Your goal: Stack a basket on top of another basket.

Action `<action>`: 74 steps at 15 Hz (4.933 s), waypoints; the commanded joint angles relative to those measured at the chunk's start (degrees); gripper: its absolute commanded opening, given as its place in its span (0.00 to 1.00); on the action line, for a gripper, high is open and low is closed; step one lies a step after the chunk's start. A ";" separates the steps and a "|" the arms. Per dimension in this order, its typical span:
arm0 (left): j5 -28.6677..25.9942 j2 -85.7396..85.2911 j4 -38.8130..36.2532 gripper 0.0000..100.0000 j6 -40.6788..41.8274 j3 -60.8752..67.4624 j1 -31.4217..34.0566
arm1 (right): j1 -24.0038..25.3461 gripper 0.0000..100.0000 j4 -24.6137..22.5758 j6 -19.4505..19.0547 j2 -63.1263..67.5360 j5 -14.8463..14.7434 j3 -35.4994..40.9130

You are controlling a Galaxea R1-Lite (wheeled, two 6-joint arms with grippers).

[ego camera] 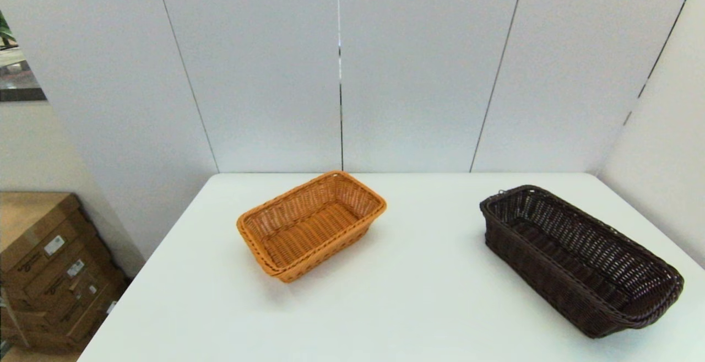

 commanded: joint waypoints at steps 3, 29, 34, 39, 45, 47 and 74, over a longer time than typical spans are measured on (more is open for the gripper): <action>-0.06 -0.09 -0.02 1.00 0.22 0.09 0.02 | -0.04 1.00 -0.02 -0.03 0.07 0.03 0.00; -6.91 70.49 6.66 1.00 -13.84 -45.26 0.46 | -0.04 1.00 -0.02 -0.03 0.07 0.03 0.00; -6.82 96.94 6.66 1.00 -25.09 -57.04 0.19 | -0.04 1.00 -0.02 -0.03 0.07 0.03 0.00; -6.30 107.31 6.66 1.00 -34.41 -58.10 -3.15 | 0.04 1.00 -0.02 -0.03 0.07 0.03 0.00; -3.92 112.15 6.57 1.00 -40.73 -58.54 -10.27 | 0.04 1.00 -0.02 -0.03 0.07 0.03 0.00; -3.84 113.82 6.57 1.00 -41.88 -58.89 -12.99 | 0.04 1.00 -0.02 -0.03 0.07 0.03 0.00; -3.84 124.89 6.57 1.00 -47.41 -66.27 -17.12 | -0.04 1.00 -0.02 -0.03 0.07 0.03 0.00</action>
